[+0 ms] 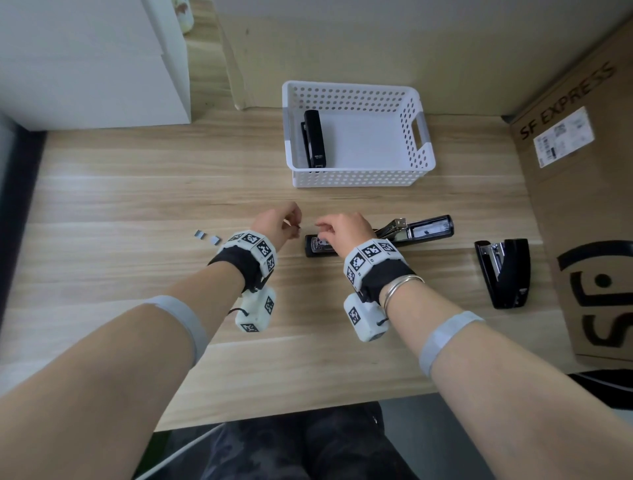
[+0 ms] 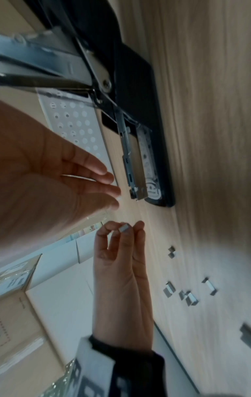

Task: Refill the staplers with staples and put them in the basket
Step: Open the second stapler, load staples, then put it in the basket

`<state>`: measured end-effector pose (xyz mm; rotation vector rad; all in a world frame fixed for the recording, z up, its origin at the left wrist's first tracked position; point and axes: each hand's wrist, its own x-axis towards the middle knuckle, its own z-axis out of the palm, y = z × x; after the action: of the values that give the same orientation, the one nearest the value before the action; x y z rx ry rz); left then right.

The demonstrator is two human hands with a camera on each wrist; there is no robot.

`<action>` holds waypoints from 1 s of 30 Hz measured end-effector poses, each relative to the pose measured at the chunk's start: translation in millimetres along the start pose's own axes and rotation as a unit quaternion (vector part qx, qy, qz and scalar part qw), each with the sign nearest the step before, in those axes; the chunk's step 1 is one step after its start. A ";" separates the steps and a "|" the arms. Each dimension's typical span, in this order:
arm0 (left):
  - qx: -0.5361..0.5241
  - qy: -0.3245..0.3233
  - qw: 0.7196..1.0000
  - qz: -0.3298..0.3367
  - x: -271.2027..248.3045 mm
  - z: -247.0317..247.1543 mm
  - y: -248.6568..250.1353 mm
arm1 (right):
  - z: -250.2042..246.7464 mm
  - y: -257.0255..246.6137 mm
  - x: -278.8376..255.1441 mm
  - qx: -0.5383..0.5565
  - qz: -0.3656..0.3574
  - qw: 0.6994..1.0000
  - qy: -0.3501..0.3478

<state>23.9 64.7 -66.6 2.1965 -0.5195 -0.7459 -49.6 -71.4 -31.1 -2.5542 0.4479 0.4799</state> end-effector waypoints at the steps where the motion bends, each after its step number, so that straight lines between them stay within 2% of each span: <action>1: -0.017 0.000 1.000 0.006 0.0 2.1 4.4 | -0.7 -1.5 0.5 0.018 -0.003 1.000 0.002; 5: -0.046 0.025 0.999 -0.001 2.2 9.0 15.5 | -2.4 -4.0 1.2 0.073 -0.007 0.997 0.005; 9: -0.050 0.023 0.998 -0.001 3.8 14.3 22.1 | -5.4 1.4 1.0 0.101 0.017 0.994 0.046; 12: -0.001 0.009 1.000 -0.005 3.0 17.9 23.6 | -7.4 7.7 1.2 0.036 0.017 0.999 0.032; 17: 0.091 -0.059 0.994 -0.018 2.2 22.1 21.4 | -4.5 13.9 0.0 -0.070 0.026 0.997 -0.023; 26: 0.108 -0.066 0.992 -0.016 2.2 22.6 19.8 | 0.8 11.8 5.3 -0.096 0.034 0.994 -0.049; 30: 0.104 -0.067 0.992 -0.017 2.5 22.3 19.1 | -2.6 11.9 12.1 -0.069 0.052 0.994 -0.071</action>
<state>8.8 39.5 -65.3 2.3628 -0.6553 -0.8958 -43.0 -85.1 -38.8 -2.6140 0.5123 0.7495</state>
